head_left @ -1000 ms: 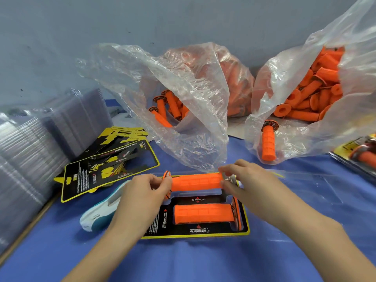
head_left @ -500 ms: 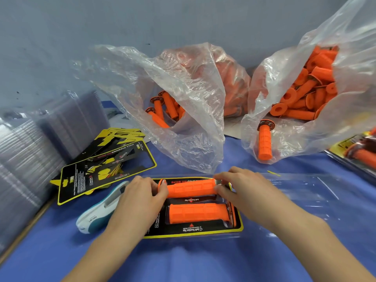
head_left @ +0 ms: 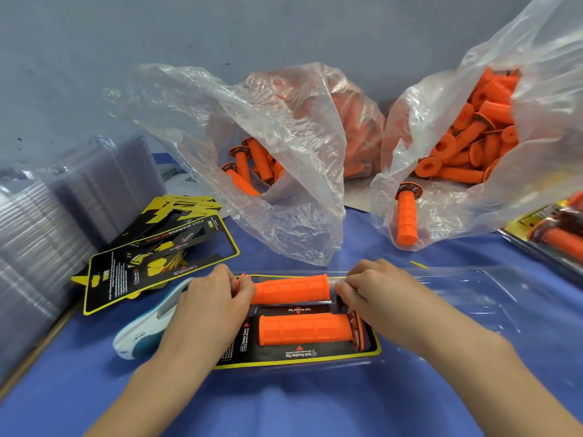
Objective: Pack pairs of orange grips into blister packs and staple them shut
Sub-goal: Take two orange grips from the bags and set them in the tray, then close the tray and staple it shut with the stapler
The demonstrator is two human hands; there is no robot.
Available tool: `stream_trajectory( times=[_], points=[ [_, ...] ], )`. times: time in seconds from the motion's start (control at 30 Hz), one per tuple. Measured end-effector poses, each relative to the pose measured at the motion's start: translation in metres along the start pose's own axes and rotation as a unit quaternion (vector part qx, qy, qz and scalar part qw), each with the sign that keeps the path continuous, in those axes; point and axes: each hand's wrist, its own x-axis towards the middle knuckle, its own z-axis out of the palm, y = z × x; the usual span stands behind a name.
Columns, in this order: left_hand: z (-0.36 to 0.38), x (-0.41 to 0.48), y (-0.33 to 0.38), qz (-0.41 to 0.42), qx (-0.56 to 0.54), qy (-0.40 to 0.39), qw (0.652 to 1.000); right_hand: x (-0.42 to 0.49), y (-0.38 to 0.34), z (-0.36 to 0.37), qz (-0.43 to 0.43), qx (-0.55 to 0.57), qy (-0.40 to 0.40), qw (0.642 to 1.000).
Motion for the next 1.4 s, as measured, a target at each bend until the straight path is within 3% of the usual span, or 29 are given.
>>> stream_trajectory(
  times=[0.2, 0.3, 0.43, 0.5, 0.57, 0.6, 0.67, 0.73, 0.8, 0.87, 0.93, 1.0, 1.07, 1.23, 1.3, 1.4],
  points=[
    [0.001, -0.005, 0.001, 0.063, 0.046, 0.012, 0.997, -0.005, 0.006, -0.001, -0.033, -0.013, 0.013, 0.999],
    [0.001, -0.008, 0.005, 0.186, 0.026, 0.052, 0.981, -0.008, 0.008, -0.003, -0.054, -0.045, 0.007, 0.997],
    [0.000, -0.010, 0.011, 0.298, 0.026, 0.033, 0.954, -0.013, 0.010, -0.003, -0.028, 0.033, 0.027, 0.999],
    [-0.001, -0.010, 0.009, 0.287, 0.000, 0.040, 0.957, -0.016, 0.011, -0.005, -0.015, 0.058, 0.033, 0.998],
    [-0.006, -0.009, 0.001, 0.236, -0.062, 0.049, 0.969, -0.029, 0.012, -0.012, 0.020, 0.194, 0.088, 0.977],
    [-0.010, -0.009, -0.006, 0.201, -0.097, 0.051, 0.974, -0.040, 0.010, -0.015, 0.040, 0.299, 0.137, 0.943],
    [-0.019, -0.012, -0.021, 0.109, -0.156, 0.059, 0.980, -0.068, 0.002, -0.015, 0.092, 0.493, 0.208, 0.840],
    [-0.024, -0.019, -0.037, 0.015, -0.164, 0.051, 0.985, -0.097, -0.009, -0.003, 0.164, 0.642, 0.171, 0.729],
    [-0.023, -0.027, -0.048, -0.044, -0.150, 0.026, 0.987, -0.117, -0.019, 0.014, 0.246, 0.721, 0.078, 0.643],
    [-0.019, -0.033, -0.054, -0.058, -0.136, 0.000, 0.989, -0.125, -0.020, 0.029, 0.318, 0.763, 0.034, 0.562],
    [-0.016, -0.034, -0.057, -0.065, -0.098, -0.025, 0.993, -0.124, -0.016, 0.037, 0.348, 0.793, 0.058, 0.497],
    [-0.015, -0.031, -0.059, -0.057, -0.028, -0.042, 0.997, -0.120, -0.012, 0.039, 0.348, 0.805, 0.131, 0.463],
    [-0.011, -0.025, -0.059, -0.054, 0.000, -0.059, 0.997, -0.113, -0.007, 0.041, 0.337, 0.790, 0.203, 0.470],
    [-0.006, -0.021, -0.053, -0.065, -0.109, -0.124, 0.984, -0.105, -0.006, 0.042, 0.298, 0.709, 0.317, 0.555],
    [-0.007, -0.021, -0.053, -0.093, -0.183, -0.139, 0.969, -0.105, -0.009, 0.041, 0.259, 0.636, 0.366, 0.628],
    [-0.006, -0.024, -0.049, -0.124, -0.261, -0.170, 0.942, -0.106, -0.021, 0.040, 0.129, 0.424, 0.425, 0.790]
  ],
)
